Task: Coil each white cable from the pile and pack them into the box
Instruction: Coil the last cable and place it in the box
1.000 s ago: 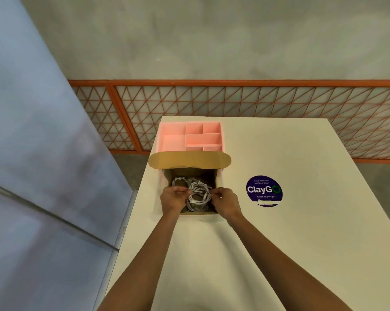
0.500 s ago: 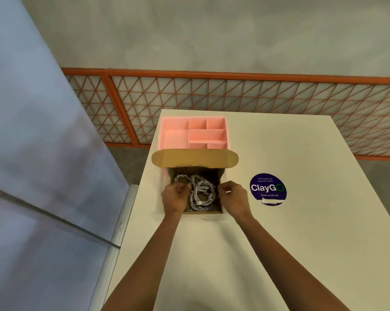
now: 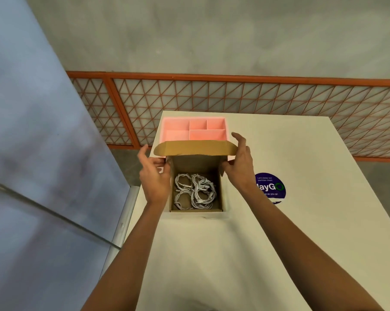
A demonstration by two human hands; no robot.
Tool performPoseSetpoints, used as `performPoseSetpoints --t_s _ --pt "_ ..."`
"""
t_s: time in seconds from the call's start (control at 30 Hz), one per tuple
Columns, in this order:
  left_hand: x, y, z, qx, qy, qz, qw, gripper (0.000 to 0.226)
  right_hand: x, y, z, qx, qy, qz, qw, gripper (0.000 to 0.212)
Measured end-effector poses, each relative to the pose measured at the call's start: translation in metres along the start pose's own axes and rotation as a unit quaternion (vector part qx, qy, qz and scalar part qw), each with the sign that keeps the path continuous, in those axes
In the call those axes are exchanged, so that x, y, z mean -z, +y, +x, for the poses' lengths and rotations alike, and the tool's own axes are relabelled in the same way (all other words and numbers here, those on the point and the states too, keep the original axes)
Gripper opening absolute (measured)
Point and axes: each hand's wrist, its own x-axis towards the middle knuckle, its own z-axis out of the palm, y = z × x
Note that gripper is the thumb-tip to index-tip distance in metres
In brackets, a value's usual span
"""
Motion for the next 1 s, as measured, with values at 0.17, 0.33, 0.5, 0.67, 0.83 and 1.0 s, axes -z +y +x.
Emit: performPoseSetpoints --t_s 0.17,0.33,0.5,0.67,0.83,1.0 --pt "0.007 0.002 0.01 -0.042 -0.03 0.055 0.997 0.067 0.007 -0.003 0.004 0.012 -0.022 -0.073 0.997 0.072" --pt "0.014 -0.009 -0.003 -0.07 -0.063 0.071 0.993 0.053 0.003 0.005 -0.011 0.024 -0.062 -0.113 0.991 0.056" --pt "0.023 -0.015 -0.024 -0.06 -0.073 0.097 0.991 0.049 0.005 0.013 -0.03 0.034 -0.128 -0.17 0.977 0.048" --pt "0.029 -0.022 -0.027 0.001 -0.227 0.205 0.952 0.043 0.016 0.012 -0.04 -0.008 -0.252 -0.166 0.953 0.067" --pt "0.037 -0.021 -0.022 0.065 -0.411 0.2 0.887 0.056 0.017 0.011 -0.048 -0.038 -0.372 -0.15 0.915 0.089" --pt "0.039 -0.041 -0.017 0.057 -0.465 0.236 0.851 0.041 0.008 0.023 -0.05 -0.022 -0.349 -0.156 0.924 0.063"
